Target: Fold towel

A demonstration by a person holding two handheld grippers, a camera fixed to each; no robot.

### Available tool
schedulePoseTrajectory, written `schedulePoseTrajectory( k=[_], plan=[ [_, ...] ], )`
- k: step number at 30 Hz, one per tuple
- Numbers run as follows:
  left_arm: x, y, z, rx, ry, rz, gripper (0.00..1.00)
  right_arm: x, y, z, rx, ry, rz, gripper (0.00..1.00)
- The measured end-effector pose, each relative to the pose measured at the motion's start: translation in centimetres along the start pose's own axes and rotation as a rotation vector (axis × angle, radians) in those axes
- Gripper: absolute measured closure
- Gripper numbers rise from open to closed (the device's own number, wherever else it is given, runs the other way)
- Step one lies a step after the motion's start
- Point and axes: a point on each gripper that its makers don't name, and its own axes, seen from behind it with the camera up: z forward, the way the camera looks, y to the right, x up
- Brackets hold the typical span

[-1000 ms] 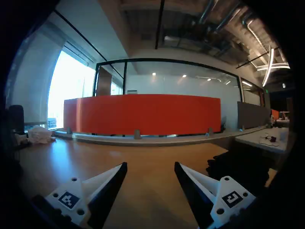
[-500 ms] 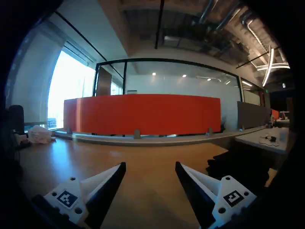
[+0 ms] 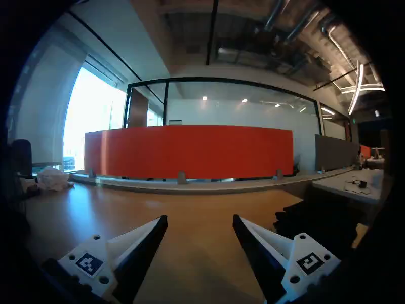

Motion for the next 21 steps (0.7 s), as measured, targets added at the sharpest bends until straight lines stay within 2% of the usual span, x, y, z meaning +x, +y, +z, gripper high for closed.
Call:
schedulePoseTrajectory(
  k=[21],
  plan=[
    [0.18, -0.06, -0.11, 0.000, -0.001, 0.000, 0.04, 0.02, -0.01, 0.07, 0.000, 0.000, 0.000, 0.00]
  ],
)
